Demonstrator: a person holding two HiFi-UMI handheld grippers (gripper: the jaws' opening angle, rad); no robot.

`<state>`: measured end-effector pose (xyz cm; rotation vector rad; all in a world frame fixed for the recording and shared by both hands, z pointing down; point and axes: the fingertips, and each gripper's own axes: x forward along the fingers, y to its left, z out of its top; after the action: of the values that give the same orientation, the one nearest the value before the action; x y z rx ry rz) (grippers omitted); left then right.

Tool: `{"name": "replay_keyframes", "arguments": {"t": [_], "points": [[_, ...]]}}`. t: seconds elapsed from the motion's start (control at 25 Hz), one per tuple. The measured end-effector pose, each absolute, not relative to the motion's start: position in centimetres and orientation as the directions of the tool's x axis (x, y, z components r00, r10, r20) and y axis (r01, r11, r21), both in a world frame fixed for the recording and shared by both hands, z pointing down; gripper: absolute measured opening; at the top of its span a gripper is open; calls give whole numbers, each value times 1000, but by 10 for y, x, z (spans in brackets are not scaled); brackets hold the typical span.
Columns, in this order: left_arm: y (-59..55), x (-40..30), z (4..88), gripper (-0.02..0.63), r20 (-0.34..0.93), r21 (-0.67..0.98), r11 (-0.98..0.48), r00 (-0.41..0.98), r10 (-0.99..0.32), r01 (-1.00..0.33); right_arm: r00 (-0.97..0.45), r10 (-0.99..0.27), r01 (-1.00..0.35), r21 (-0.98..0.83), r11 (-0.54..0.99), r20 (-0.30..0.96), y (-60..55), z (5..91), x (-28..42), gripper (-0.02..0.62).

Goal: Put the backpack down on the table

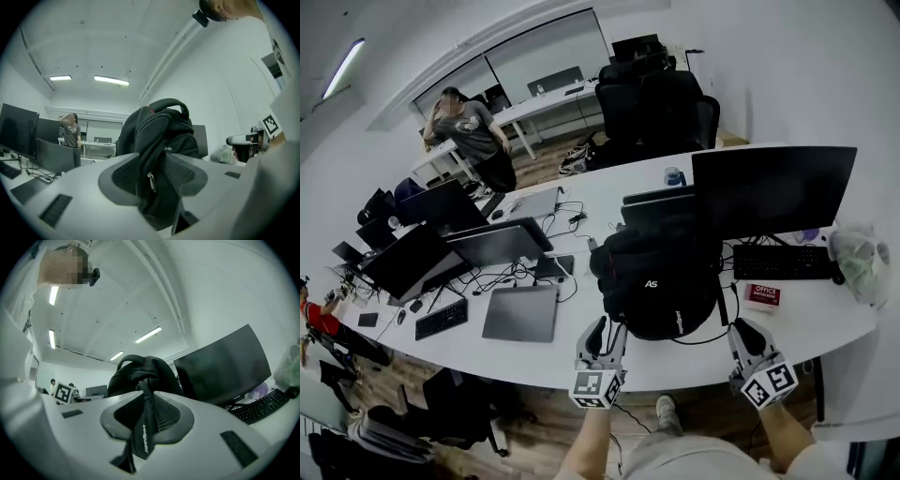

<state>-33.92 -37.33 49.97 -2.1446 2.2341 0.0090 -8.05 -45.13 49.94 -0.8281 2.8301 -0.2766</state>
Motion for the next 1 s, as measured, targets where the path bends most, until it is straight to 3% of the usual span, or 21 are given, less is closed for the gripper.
{"name": "replay_keyframes", "arguments": {"t": [0.2, 0.4, 1.0], "points": [[-324, -311, 489, 136, -68, -32, 71, -69, -995, -997, -840, -524, -488, -226, 843, -141, -414, 493, -54, 60], [-273, -281, 481, 14, -76, 7, 84, -84, -994, -996, -843, -516, -472, -255, 844, -148, -382, 489, -27, 54], [-210, -237, 460, 9, -63, 41, 6, -9, -998, -999, -864, -484, -416, -345, 841, -138, -309, 499, -23, 40]]}}
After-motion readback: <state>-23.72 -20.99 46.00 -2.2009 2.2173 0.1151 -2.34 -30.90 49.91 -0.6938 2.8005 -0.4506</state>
